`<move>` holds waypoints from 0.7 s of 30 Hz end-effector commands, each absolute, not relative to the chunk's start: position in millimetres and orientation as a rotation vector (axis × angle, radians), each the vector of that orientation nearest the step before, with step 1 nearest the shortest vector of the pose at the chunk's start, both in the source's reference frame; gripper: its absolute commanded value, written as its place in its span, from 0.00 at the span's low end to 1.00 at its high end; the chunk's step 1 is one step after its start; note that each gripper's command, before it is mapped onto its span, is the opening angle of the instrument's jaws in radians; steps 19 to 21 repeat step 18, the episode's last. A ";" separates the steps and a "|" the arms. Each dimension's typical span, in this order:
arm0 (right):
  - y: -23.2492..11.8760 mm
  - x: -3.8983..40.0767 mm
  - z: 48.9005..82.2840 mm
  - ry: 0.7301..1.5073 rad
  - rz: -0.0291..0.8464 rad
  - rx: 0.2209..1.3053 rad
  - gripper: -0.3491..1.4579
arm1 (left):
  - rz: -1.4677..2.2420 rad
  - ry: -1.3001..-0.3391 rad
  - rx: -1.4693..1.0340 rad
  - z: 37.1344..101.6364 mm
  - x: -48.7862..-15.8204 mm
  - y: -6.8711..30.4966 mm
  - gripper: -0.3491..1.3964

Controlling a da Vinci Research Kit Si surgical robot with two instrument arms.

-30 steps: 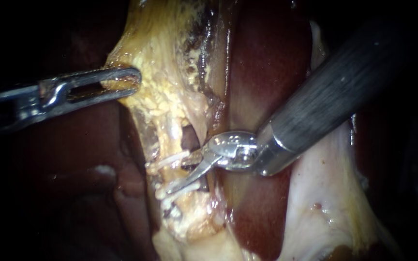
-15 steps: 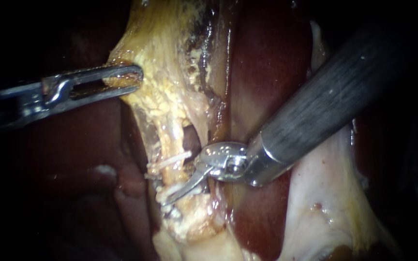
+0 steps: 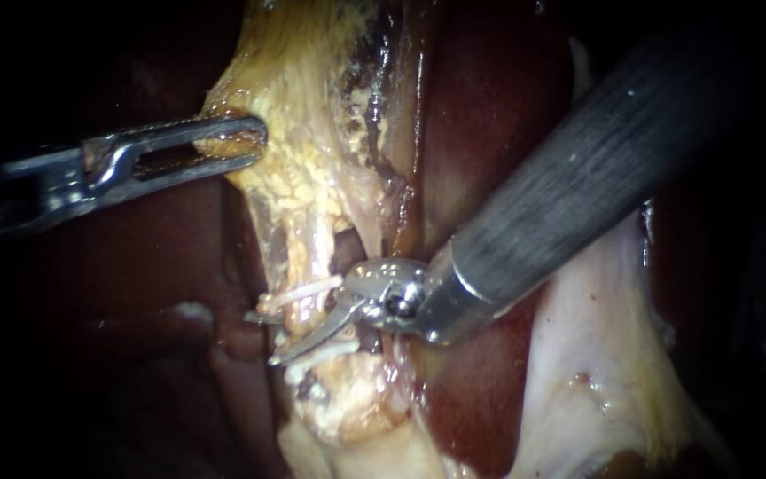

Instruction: Go to the cutting position left tube

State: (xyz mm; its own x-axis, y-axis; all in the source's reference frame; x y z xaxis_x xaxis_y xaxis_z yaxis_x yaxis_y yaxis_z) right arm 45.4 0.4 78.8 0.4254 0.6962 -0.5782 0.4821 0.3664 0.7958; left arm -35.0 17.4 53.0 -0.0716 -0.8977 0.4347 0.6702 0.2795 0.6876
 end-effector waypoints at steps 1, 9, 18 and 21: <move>0.4 45.5 78.9 1.213 0.199 1.277 0.83 | -1.322 -0.989 0.292 53.0 -35.0 17.4 0.00; 0.4 45.6 79.0 1.209 0.208 1.285 0.83 | -1.322 -0.989 0.292 53.0 -35.0 17.5 0.00; 0.1 45.5 79.2 1.194 0.223 1.299 0.82 | -1.322 -0.988 0.292 53.0 -35.0 17.5 0.00; 0.1 45.5 79.2 1.194 0.223 1.299 0.82 | -1.322 -0.988 0.292 53.0 -35.0 17.5 0.00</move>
